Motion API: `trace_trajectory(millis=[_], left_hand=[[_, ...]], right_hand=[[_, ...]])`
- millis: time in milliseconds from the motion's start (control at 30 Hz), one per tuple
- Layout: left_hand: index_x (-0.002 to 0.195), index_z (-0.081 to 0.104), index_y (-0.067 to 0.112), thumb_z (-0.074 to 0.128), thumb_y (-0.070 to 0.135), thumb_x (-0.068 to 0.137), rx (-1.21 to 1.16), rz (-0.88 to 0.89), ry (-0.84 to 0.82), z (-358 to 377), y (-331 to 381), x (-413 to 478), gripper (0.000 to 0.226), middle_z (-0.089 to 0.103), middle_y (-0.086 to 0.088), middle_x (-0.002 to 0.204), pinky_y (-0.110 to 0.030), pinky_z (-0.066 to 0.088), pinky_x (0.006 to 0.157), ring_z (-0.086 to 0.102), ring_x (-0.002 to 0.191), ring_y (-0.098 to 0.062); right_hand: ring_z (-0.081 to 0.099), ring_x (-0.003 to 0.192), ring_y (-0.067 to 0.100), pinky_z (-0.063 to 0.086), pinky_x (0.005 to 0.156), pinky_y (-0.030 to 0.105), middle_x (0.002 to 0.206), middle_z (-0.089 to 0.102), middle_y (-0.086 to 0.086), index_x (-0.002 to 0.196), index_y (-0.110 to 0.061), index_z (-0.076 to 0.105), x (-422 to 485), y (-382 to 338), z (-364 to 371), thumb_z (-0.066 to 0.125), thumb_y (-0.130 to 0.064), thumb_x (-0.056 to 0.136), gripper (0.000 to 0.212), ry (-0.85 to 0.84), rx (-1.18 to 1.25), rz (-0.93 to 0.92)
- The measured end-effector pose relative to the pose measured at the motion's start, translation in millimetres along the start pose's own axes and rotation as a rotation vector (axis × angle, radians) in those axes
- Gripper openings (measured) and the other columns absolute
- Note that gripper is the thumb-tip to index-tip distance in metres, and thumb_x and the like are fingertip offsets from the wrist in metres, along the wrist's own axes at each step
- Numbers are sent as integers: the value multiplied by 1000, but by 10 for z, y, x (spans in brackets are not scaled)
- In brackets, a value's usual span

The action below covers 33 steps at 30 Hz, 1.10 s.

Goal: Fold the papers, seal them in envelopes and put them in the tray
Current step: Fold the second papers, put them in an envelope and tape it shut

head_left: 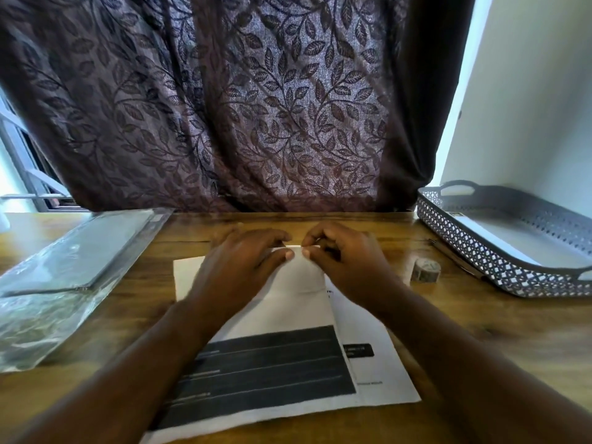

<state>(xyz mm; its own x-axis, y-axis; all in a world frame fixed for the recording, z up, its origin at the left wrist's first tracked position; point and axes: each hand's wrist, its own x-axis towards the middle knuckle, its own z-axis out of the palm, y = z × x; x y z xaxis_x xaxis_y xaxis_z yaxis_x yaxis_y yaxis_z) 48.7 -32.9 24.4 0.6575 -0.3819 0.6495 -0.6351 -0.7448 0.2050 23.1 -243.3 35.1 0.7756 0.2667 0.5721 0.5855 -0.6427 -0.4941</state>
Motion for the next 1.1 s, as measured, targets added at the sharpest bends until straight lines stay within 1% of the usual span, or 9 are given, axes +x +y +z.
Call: trace_trajectory(millis=[67,133,367,533,633,733,900,1000,1100], left_hand=[[104,71,24,43,49,96,-46,81,-19,-21,52,0,38,73,8,90,-33,56,72,63,77,-9],[99,73,23,50,40,96,-35,121,-2,-26,62,-4,28,73,6,85,-30,55,62,62,70,-9],[100,72,25,64,30,96,-15,-26,45,-42,-217,-40,10,73,7,89,-38,55,65,65,75,-13],[96,72,29,64,31,96,-82,-208,105,-6,-364,-93,8,71,16,85,-29,53,64,62,74,0],[94,74,27,66,28,94,-153,-314,136,14,-409,-74,8,72,18,88,-18,48,68,61,80,7],[88,70,30,70,26,92,-183,-420,123,14,-468,-36,6,71,17,91,-19,47,68,62,80,4],[90,73,21,71,24,91,-342,-493,135,-13,-489,-28,4,75,10,88,-38,59,73,70,80,-8],[87,71,21,71,23,92,-375,-493,171,-33,-486,-20,5,73,12,89,-25,56,66,69,76,-1],[88,68,26,67,25,94,-526,-529,198,-25,-464,-15,6,74,17,83,-15,54,61,71,78,3]], right_hand=[[61,82,-5,48,69,8,83,60,-19,97,-35,58,-13,-38,40,62,-26,95,10,-14,12,-39],[62,80,-2,50,67,11,84,61,-19,96,-33,59,-20,-16,19,62,-25,95,9,7,27,-39],[71,78,15,63,68,41,87,71,-3,95,-17,67,3,329,-119,68,-14,94,3,101,106,143],[69,71,13,61,63,35,78,71,-3,90,-19,67,-22,558,-195,69,-18,93,4,147,93,225],[67,68,15,59,64,40,76,71,0,88,-21,67,-26,641,-237,70,-22,93,5,167,63,231],[68,70,18,60,66,46,78,71,3,88,-23,66,-36,691,-233,69,-24,93,5,171,75,246],[71,70,22,59,58,31,79,74,8,93,-18,65,-22,726,-210,70,-23,93,7,147,208,305],[77,84,17,60,65,24,96,79,1,108,-13,67,-49,744,-234,74,-14,89,21,37,455,387],[76,93,17,61,73,25,106,78,2,114,-11,71,-51,767,-238,73,-8,89,25,4,514,416]])
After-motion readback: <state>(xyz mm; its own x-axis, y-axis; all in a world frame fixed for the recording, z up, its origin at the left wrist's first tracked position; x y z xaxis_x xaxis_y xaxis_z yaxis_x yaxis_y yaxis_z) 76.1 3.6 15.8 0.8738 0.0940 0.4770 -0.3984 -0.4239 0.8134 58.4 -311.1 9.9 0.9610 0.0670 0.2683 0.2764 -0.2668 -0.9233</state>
